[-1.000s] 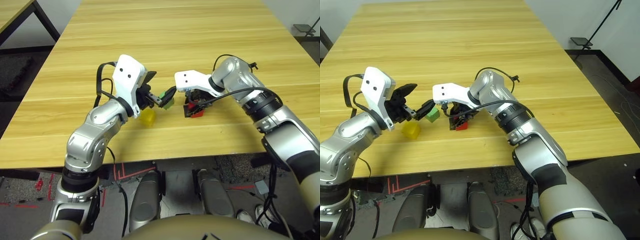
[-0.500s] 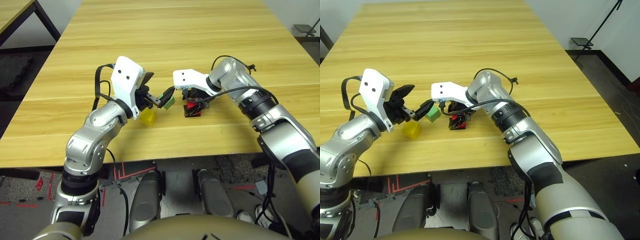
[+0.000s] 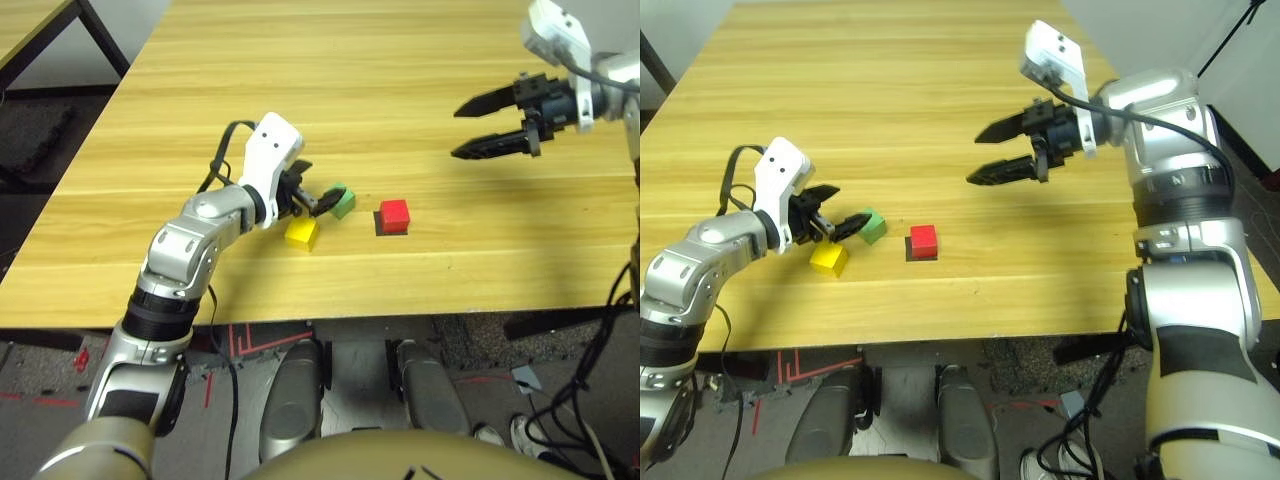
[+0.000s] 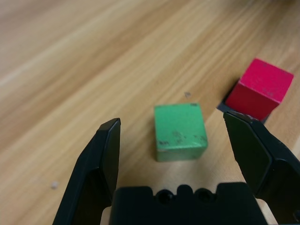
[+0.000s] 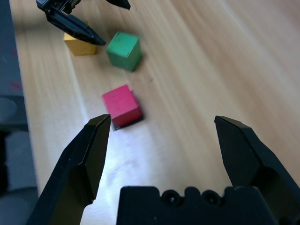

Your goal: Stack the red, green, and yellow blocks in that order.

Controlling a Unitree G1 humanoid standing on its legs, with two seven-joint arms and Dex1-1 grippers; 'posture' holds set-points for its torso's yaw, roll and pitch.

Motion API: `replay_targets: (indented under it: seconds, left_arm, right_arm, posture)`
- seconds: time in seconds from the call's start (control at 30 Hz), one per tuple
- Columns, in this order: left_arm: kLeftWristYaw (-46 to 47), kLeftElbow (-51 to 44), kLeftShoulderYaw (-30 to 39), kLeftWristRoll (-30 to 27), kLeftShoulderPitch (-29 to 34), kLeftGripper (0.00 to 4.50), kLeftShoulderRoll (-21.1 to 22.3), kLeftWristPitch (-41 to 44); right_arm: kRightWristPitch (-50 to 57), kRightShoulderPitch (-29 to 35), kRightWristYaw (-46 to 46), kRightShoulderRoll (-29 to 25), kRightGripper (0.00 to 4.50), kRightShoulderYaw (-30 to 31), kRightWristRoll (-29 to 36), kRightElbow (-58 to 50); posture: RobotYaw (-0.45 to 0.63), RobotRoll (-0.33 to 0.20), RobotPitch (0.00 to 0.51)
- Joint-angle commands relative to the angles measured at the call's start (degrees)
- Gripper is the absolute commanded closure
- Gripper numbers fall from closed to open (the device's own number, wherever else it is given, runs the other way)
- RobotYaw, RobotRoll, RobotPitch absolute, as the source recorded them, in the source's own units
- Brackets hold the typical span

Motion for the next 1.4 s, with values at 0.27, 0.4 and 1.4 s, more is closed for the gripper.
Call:
replay_targets:
  seconds: [0.27, 0.4, 1.4]
  left_arm:
    - [-2.54, 7.87, -4.39, 3.59, -2.08, 0.0, -1.58, -0.69]
    - [-1.82, 12.01, -5.76, 6.01, -3.66, 0.0, -3.81, -1.64]
    - [-11.58, 3.35, -6.84, 0.0, -17.75, 2.48, -10.09, 10.18]
  right_arm:
    - [11.94, 10.98, -13.72, 1.61, 0.05, -7.07, 9.95, -19.28]
    - [12.76, 12.77, -17.08, 2.38, 0.05, -7.93, 12.23, -21.77]
    - [10.01, 13.81, -22.39, 2.09, 0.0, -6.54, 17.25, -20.38]
  posture:
    - [0.2, -0.15, 0.115]
    - [0.18, -0.132, 0.126]
    - [0.22, -0.111, 0.112]
